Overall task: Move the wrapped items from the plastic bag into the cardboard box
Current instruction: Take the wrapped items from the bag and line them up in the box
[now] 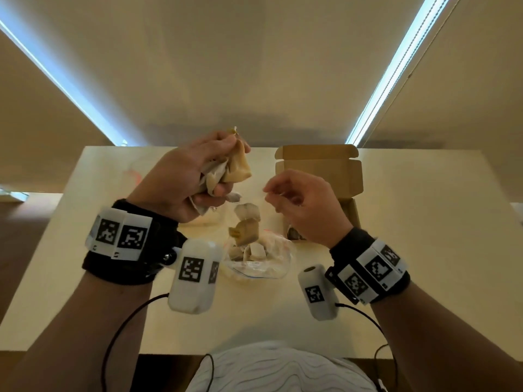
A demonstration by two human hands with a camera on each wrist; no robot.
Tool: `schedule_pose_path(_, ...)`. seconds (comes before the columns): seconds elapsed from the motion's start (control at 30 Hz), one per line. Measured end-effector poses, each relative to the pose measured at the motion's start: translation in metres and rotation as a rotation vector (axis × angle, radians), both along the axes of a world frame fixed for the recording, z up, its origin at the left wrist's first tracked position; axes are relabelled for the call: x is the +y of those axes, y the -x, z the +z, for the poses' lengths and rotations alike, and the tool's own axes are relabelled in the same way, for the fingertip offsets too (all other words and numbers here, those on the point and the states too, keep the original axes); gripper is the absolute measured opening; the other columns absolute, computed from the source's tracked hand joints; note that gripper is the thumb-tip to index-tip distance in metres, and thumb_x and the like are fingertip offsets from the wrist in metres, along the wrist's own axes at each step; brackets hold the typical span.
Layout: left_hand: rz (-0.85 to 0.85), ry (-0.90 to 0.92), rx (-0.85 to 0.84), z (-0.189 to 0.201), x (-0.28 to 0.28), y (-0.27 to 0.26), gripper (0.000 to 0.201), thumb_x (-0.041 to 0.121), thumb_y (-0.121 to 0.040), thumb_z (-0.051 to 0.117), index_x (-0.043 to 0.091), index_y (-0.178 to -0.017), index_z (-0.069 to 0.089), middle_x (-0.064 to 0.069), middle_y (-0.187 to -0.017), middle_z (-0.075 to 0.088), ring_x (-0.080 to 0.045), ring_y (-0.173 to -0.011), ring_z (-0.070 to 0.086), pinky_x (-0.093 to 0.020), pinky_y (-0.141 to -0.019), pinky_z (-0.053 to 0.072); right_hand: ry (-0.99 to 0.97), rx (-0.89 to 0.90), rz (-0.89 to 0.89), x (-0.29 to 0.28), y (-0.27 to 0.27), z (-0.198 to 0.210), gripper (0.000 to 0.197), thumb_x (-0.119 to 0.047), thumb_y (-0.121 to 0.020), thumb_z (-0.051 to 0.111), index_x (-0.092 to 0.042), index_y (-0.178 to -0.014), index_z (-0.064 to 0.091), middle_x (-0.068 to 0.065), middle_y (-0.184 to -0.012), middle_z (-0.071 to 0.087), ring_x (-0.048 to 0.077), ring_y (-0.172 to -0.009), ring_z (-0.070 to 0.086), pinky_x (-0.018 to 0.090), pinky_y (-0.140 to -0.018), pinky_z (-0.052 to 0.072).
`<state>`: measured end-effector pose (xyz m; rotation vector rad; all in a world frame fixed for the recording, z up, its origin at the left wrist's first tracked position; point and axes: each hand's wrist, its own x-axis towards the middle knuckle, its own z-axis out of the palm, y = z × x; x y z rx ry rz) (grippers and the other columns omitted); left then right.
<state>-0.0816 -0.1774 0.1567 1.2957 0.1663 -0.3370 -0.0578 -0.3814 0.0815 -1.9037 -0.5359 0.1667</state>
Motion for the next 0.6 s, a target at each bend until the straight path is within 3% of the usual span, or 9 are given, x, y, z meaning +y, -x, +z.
schedule_pose_path(0.1, -0.036, 0.079, 0.028, 0.003, -0.001, 0.001, 0.027, 0.027, -0.101, 0.039, 0.016, -0.094, 0.062, -0.010, -0.078, 0.039, -0.009, -0.040, 0.037, -0.011, -0.032, 0.021, -0.003, 0.006, 0.030, 0.002, 0.002, 0.009, 0.033, -0.021, -0.086, 0.074, -0.020, -0.116, 0.060, -0.011, -0.110, 0.066, 0.004, -0.096, 0.065, 0.021, -0.075, 0.056)
schedule_pose_path(0.17, -0.083, 0.117, 0.048, 0.004, -0.006, 0.002, 0.026, 0.027, -0.101, 0.038, 0.017, -0.097, 0.061, -0.008, -0.077, 0.042, -0.008, -0.039, 0.036, -0.011, -0.031, 0.022, 0.075, 0.086, 0.151, 0.011, 0.003, 0.011, 0.061, -0.031, -0.079, 0.081, -0.024, -0.131, 0.049, -0.010, -0.129, 0.059, 0.003, -0.111, 0.060, 0.023, -0.081, 0.057)
schedule_pose_path(0.2, -0.106, 0.129, 0.056, 0.004, -0.008, 0.002, 0.026, 0.027, -0.101, 0.038, 0.017, -0.098, 0.061, -0.007, -0.077, 0.044, -0.007, -0.039, 0.035, -0.011, -0.032, 0.021, 0.137, 0.127, 0.208, 0.017, 0.003, 0.010, 0.065, -0.034, -0.078, 0.082, -0.026, -0.132, 0.048, -0.009, -0.129, 0.060, 0.003, -0.112, 0.060, 0.024, -0.084, 0.057)
schedule_pose_path(0.27, -0.143, 0.127, 0.063, 0.005, -0.009, 0.002, 0.024, 0.027, -0.099, 0.039, 0.018, -0.099, 0.062, -0.009, -0.079, 0.043, -0.007, -0.039, 0.033, -0.011, -0.033, 0.019, 0.204, 0.169, 0.252, 0.022, 0.004, 0.005, 0.043, -0.031, -0.083, 0.078, -0.025, -0.119, 0.058, -0.010, -0.112, 0.068, -0.001, -0.099, 0.064, 0.024, -0.085, 0.056)
schedule_pose_path(0.33, -0.154, 0.075, 0.053, 0.007, -0.006, 0.003, 0.022, 0.028, -0.097, 0.043, 0.018, -0.100, 0.063, -0.009, -0.081, 0.039, -0.007, -0.038, 0.032, -0.012, -0.034, 0.017, 0.202, 0.144, 0.209, 0.021, 0.003, 0.004, 0.014, -0.024, -0.089, 0.072, -0.026, -0.100, 0.063, -0.015, -0.090, 0.068, -0.008, -0.082, 0.063, 0.017, -0.080, 0.053)
schedule_pose_path(0.37, -0.151, 0.050, 0.053, 0.008, -0.004, 0.004, 0.021, 0.027, -0.095, 0.044, 0.018, -0.100, 0.063, -0.010, -0.081, 0.040, -0.006, -0.037, 0.033, -0.012, -0.033, 0.017, 0.183, 0.138, 0.179, 0.017, 0.002, 0.003, 0.009, -0.022, -0.090, 0.071, -0.027, -0.094, 0.064, -0.016, -0.087, 0.067, -0.006, -0.081, 0.063, 0.017, -0.079, 0.053)
schedule_pose_path(0.47, -0.125, -0.032, 0.082, 0.010, 0.001, 0.008, 0.020, 0.026, -0.093, 0.047, 0.017, -0.099, 0.063, -0.014, -0.083, 0.039, -0.006, -0.034, 0.033, -0.011, -0.031, 0.023, 0.084, 0.143, 0.117, 0.005, -0.001, 0.000, 0.009, -0.015, -0.090, 0.069, -0.023, -0.089, 0.066, -0.014, -0.085, 0.067, 0.000, -0.083, 0.064, 0.022, -0.082, 0.055)
schedule_pose_path(0.6, -0.068, -0.276, 0.117, 0.007, 0.002, 0.011, 0.019, 0.023, -0.099, 0.048, 0.019, -0.098, 0.067, -0.011, -0.095, 0.048, -0.015, -0.043, 0.039, -0.009, -0.031, 0.024, -0.013, 0.163, 0.065, -0.012, -0.007, 0.004, 0.002, -0.011, -0.091, 0.068, -0.013, -0.091, 0.067, 0.001, -0.095, 0.073, 0.015, -0.091, 0.069, 0.030, -0.086, 0.057)
